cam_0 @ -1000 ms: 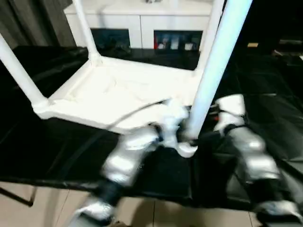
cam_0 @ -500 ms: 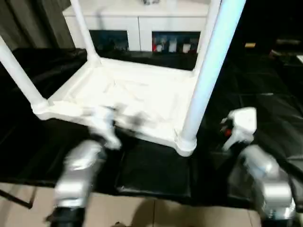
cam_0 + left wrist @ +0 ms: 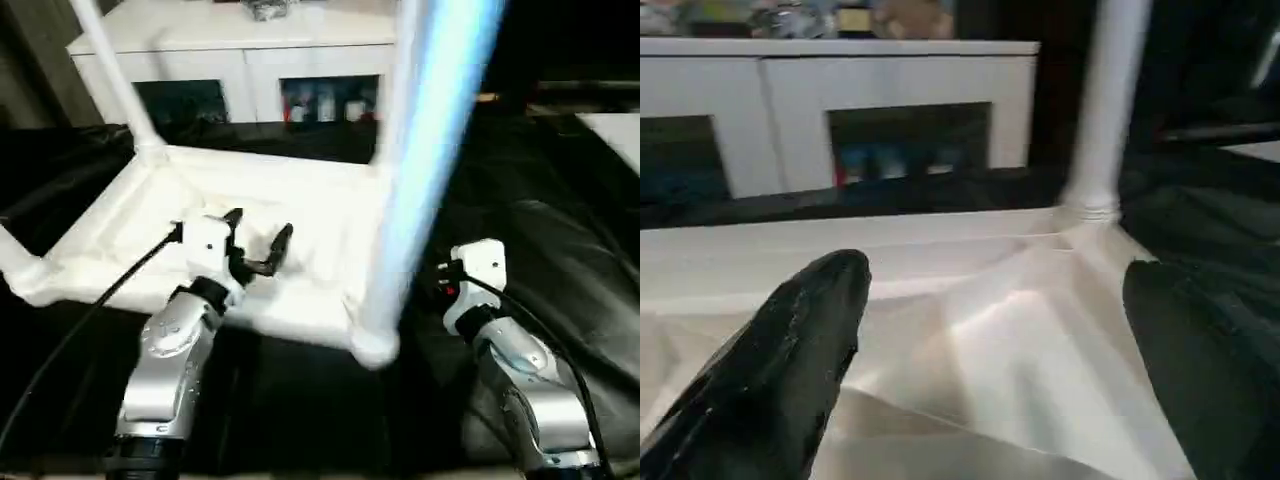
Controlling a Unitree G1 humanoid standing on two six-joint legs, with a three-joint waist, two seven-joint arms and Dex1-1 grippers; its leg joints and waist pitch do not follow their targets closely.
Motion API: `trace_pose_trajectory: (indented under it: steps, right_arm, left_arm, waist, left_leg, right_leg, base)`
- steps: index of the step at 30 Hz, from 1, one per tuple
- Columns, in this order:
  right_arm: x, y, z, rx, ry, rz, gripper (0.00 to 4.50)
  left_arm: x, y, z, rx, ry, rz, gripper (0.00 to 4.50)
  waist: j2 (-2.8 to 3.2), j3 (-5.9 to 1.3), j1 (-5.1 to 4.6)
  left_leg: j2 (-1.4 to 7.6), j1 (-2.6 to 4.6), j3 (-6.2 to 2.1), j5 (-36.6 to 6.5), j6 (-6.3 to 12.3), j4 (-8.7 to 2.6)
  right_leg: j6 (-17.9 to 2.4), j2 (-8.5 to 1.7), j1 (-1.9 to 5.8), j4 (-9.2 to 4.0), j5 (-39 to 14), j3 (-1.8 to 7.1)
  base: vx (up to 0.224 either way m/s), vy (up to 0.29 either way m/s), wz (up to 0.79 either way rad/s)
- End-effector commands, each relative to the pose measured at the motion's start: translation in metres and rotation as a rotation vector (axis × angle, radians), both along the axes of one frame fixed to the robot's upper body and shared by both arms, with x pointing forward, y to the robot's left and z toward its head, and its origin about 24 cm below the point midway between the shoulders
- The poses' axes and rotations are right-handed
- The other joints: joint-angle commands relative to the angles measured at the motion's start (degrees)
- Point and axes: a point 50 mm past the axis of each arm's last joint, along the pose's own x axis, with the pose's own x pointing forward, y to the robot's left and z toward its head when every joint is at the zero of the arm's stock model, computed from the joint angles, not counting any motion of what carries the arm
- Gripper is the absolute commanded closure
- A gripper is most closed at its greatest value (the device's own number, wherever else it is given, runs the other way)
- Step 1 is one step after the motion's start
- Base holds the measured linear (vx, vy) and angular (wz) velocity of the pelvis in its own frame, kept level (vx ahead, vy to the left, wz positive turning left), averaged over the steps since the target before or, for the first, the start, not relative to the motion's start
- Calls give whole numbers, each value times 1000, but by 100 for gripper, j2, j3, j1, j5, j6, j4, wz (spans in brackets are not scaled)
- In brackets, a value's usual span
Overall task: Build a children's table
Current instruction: Rotate table base
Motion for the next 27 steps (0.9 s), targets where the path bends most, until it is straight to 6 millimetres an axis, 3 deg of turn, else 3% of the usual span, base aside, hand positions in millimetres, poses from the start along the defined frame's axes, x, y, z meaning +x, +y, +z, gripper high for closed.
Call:
trace_pose_trajectory:
  steps: [1,2,3,4,5,6,7,8,9,10,11,12,13,14,15,16,17,18,19,21,22,23,25,27]
  right_arm:
    - [-1,-1,0,-16,-5,14,59]
    - [-2,-3,-1,-17,-4,11,59]
    - [-3,-6,-1,-19,-3,10,59]
    - [-3,-9,-1,-19,-2,8,59]
    - [-3,-12,-2,-24,-1,0,59]
    - [-3,-14,-2,-32,0,-6,59]
    - [-3,-16,-2,-31,1,-8,59]
    - [-4,-18,-2,-31,1,-9,59]
    - [-4,-18,-2,-31,1,-9,59]
    - [-4,-19,-1,-32,0,-11,59]
    - [-4,-21,-1,-36,-1,-13,59]
    - [-4,-21,-1,-36,-1,-13,59]
    - [-5,-23,-1,-37,1,-9,59]
    - [-6,-24,0,-34,4,8,59]
    - [-7,-25,1,-31,7,21,59]
    - [-8,-25,1,-34,8,46,59]
    - [-9,-26,2,-38,11,64,59]
    - [-10,-27,3,-44,18,106,59]
    - [-11,-27,3,-46,19,117,59]
    - [-13,-28,3,-61,29,170,59]
    - [-13,-28,3,-61,29,170,59]
    - [-14,-28,3,-74,42,211,59]
    - [-19,-28,2,-117,66,289,59]
    - [-25,-32,-1,-179,104,370,59]
  left_arm:
    - [-3,1,3,6,-26,-14,1]
    - [-7,-2,1,14,-14,-76,1]
    - [-15,-7,-1,18,-24,-196,1]
    - [-22,-12,-2,27,-32,-302,1]
    - [-30,-16,-6,34,-7,-416,1]
    - [-34,-19,-9,48,14,-493,1]
    - [-37,-19,-11,55,39,-541,1]
    - [-38,-20,-11,58,56,-582,1]
    - [-38,-20,-11,58,56,-582,1]
    - [-39,-21,-11,58,60,-608,1]
    - [-39,-21,-10,51,60,-624,1]
    - [-39,-21,-10,51,60,-624,1]
    - [-39,-21,-8,58,67,-671,1]
    - [-39,-21,-7,62,75,-706,1]
    - [-39,-20,-6,66,81,-731,1]
    - [-38,-19,-5,77,91,-751,1]
    - [-38,-17,-5,82,98,-760,1]
    - [-37,-14,-5,97,110,-783,1]
    - [-36,-13,-5,103,111,-784,1]
    - [-35,-10,-4,119,123,-798,1]
    - [-35,-10,-4,119,123,-798,1]
    - [-35,-9,-4,127,137,-816,1]
    - [-37,-10,-5,133,182,-873,1]
    - [-43,-8,-6,163,252,-960,1]
  waist:
    - [10,-466,-210]
    - [-42,-562,-388]
    - [-159,-495,-376]
    - [-317,-518,-270]
    - [-602,-510,-189]
    - [-578,-520,185]
    - [-677,-491,135]
    - [-537,-547,133]
    - [-243,-462,99]
    - [-125,-431,91]
    - [-75,-383,71]
    - [-68,-345,110]
    - [-81,-297,98]
    - [-81,-204,131]
    - [-78,-188,154]
    - [-83,-104,185]
    - [-92,-96,186]
    - [-120,-86,197]
    - [-112,-93,213]
    - [-145,-107,199]
    - [-131,-121,198]
    - [-132,-133,198]
    - [-196,-137,194]
    - [-186,-146,215]
  left_leg:
    - [377,795,-519,1940,2617,-183]
    - [1073,1350,-1230,4526,3776,-26]
    - [706,971,-1195,5807,3423,153]
    - [13,604,-874,5434,2571,526]
    - [-631,-177,-543,4361,1929,717]
    - [-574,-864,-329,1221,632,829]
    - [-527,-800,-286,1260,428,673]
    - [-525,-788,-241,1535,249,359]
    - [-356,-737,-279,2091,132,86]
    - [-204,-720,-322,2164,164,41]
    - [-100,-695,-344,2036,80,28]
    - [170,-461,-351,778,-48,-57]
    - [199,-459,-327,412,-50,-121]
    - [241,-389,-202,-522,-69,-226]
    - [260,-354,-161,-932,-82,-270]
    - [280,-288,-63,-1609,-147,-318]
    - [279,-269,-28,-1794,-191,-328]
    - [290,-266,15,-1861,-273,-350]
    - [290,-269,30,-1823,-284,-356]
    - [293,-326,37,-1560,-263,-374]
    - [286,-352,42,-1397,-224,-374]
    - [291,-350,51,-1323,-199,-367]
    - [286,-379,57,-1251,-149,-368]
    - [290,-392,61,-982,-28,-348]
  right_leg:
    - [-497,96,-395,259,533,-127]
    - [491,-388,-1404,909,-444,48]
    - [515,-658,-1558,893,538,356]
    - [276,-714,-1285,470,1919,533]
    - [546,-568,-586,431,3340,705]
    - [92,-907,71,535,9301,987]
    - [-104,-718,-46,631,10216,758]
    - [-223,-434,-6,690,10147,476]
    - [-197,-319,-157,533,8217,343]
    - [-195,-296,-207,482,7074,286]
    - [-257,-240,-223,423,5960,235]
    - [-764,-284,-246,181,3037,227]
    - [-996,-285,-236,115,2339,240]
    - [-1353,-283,-286,-14,965,255]
    - [-1457,-297,-281,-38,355,269]
    - [-1484,-330,-357,-156,-764,302]
    - [-1426,-342,-361,-190,-1176,315]
    - [-1231,-375,-378,-244,-1724,360]
    - [-1181,-379,-376,-249,-1786,374]
    - [-1107,-386,-350,-239,-1648,395]
    - [-1110,-387,-340,-222,-1502,393]
    - [-1160,-398,-351,-219,-1366,395]
    - [-1176,-386,-335,-202,-1270,396]
    - [-1202,-398,-332,-187,-1051,407]
  base:
    - [325,-129,-1]
    - [325,-129,-1]
    - [209,-171,-37]
    - [50,-174,-48]
    - [50,-174,-48]
    - [51,-67,12]
    - [10,14,18]
    - [10,14,18]
    - [-179,34,-20]
    - [-178,14,-20]
    - [-178,14,-20]
    - [0,0,0]
    - [-41,6,18]
    - [-41,6,18]
    - [-91,28,17]
    - [-79,17,15]
    - [-79,17,15]
    - [-74,7,10]
    - [-64,13,2]
    - [-32,6,1]
    - [0,0,0]
    - [0,0,0]
    - [0,0,0]
    - [0,0,0]
